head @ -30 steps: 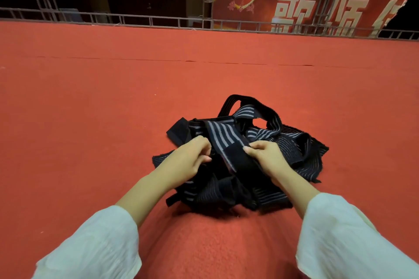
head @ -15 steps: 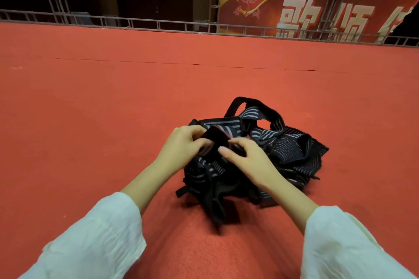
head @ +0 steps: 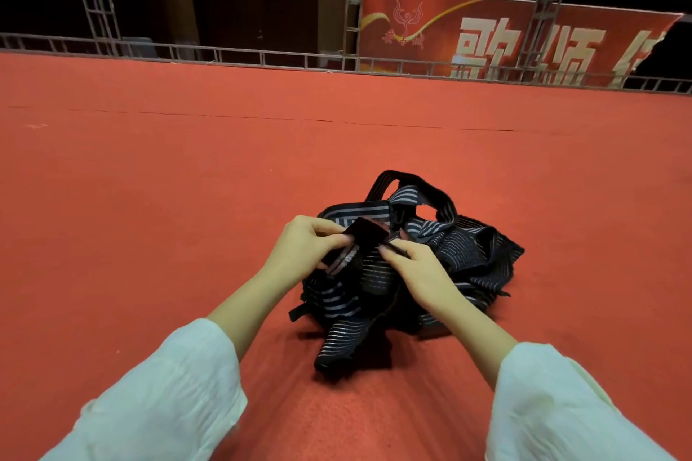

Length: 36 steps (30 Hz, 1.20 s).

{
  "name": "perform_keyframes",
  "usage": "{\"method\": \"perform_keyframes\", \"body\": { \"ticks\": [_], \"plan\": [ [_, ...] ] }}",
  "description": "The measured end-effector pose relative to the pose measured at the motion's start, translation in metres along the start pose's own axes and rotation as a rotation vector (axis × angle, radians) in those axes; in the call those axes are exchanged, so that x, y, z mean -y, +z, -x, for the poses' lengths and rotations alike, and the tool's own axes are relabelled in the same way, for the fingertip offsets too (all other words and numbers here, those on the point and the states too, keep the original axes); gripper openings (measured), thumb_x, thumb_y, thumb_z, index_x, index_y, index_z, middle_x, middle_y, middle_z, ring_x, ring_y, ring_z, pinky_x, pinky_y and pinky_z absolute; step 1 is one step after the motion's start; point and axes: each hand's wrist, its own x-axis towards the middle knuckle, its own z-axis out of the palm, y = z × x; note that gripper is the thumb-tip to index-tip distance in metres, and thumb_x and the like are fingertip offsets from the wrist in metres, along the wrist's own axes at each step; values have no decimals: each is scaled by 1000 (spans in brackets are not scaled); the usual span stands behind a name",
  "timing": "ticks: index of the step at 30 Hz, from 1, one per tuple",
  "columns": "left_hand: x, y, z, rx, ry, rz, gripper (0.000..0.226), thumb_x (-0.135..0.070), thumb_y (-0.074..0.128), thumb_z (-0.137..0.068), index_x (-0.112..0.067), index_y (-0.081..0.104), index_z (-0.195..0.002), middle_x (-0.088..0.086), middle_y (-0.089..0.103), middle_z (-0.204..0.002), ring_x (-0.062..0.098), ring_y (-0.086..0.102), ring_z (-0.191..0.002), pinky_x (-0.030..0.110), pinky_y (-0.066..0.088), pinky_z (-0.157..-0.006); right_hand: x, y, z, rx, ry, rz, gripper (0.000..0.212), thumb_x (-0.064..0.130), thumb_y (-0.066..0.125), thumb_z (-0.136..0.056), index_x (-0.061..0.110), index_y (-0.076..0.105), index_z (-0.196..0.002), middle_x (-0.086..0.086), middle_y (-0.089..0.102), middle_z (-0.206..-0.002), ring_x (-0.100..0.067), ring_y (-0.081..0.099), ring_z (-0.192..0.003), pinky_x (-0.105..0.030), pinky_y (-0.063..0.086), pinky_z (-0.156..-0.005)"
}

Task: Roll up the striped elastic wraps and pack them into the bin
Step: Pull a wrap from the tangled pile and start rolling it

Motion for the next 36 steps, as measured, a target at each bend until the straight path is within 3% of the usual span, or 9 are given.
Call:
{"method": "perform_keyframes", "body": {
  "ticks": [8, 11, 14, 19, 25, 28, 32, 34, 36],
  "plan": [
    [14, 13, 2, -164, -142, 92, 8, -26, 70, -86, -28, 72, -79, -10, 70, -87, 9, 64, -83, 23, 49, -53, -2, 10, -9, -49, 125, 57, 43, 39, 55, -81, -2, 63, -77, -22, 69, -82, -35, 65, -76, -44, 51, -79],
    [22, 9, -2, -253, -199, 208, 9, -20, 67, -88, -20, 72, -81, -2, 69, -85, 14, 62, -77, 22, 49, -48, -15, 6, -13, -141, 218, 5, 35, 24, 59, -83, -9, 60, -71, -20, 64, -67, -26, 56, -65, -38, 46, -67],
    [36, -18, -8, -357, -212, 239, 12, -16, 65, -90, -7, 72, -95, 6, 67, -87, 17, 60, -76, 18, 51, -46, -36, -16, -13, -307, 281, -29, 24, 6, 57, -88, -4, 61, -66, -16, 59, -69, -21, 52, -71, -33, 40, -63],
    [44, -25, -13, -252, -170, 120, 7, -18, 68, -88, -13, 72, -88, 2, 69, -79, 13, 63, -69, 24, 55, -51, -39, -26, -22, -243, 218, -60, 22, 18, 55, -95, 1, 69, -93, -12, 71, -95, -27, 64, -93, -44, 49, -93],
    [44, -26, -10, -287, -135, 116, 8, -17, 67, -88, -15, 72, -83, 2, 69, -79, 11, 62, -68, 22, 54, -49, -24, -55, -27, -404, 167, 397, 35, 14, 58, -88, 8, 54, -123, -16, 58, -119, -33, 55, -110, -39, 43, -92],
    [39, -24, -6, -298, -142, 156, 8, -17, 69, -87, -12, 72, -81, 2, 69, -78, 10, 62, -68, 22, 55, -49, -4, -34, -18, -270, -43, 365, 53, 8, 67, -82, 11, 48, -132, -10, 51, -125, -21, 52, -117, -27, 37, -102],
    [21, -12, 3, -257, -172, 264, 10, -16, 71, -85, -12, 71, -76, 4, 68, -75, 14, 62, -66, 24, 55, -50, 14, 17, -2, 244, -57, 37, 61, 13, 78, -77, 17, 50, -131, 7, 59, -125, 0, 54, -115, -18, 38, -104],
    [11, -8, 9, -223, -194, 327, 10, -16, 71, -86, -9, 71, -78, 5, 67, -75, 14, 62, -64, 23, 56, -50, 15, 36, 2, 254, -13, -119, 44, 10, 76, -80, 12, 57, -120, 2, 67, -116, -5, 63, -104, -22, 46, -97],
    [4, -6, 13, -187, -186, 363, 9, -14, 69, -87, -6, 71, -83, 5, 67, -76, 12, 63, -64, 22, 57, -52, 15, 44, 3, 100, 29, -257, 23, 6, 70, -85, 1, 64, -107, -15, 71, -101, -19, 66, -90, -33, 51, -86]
  ]
}}
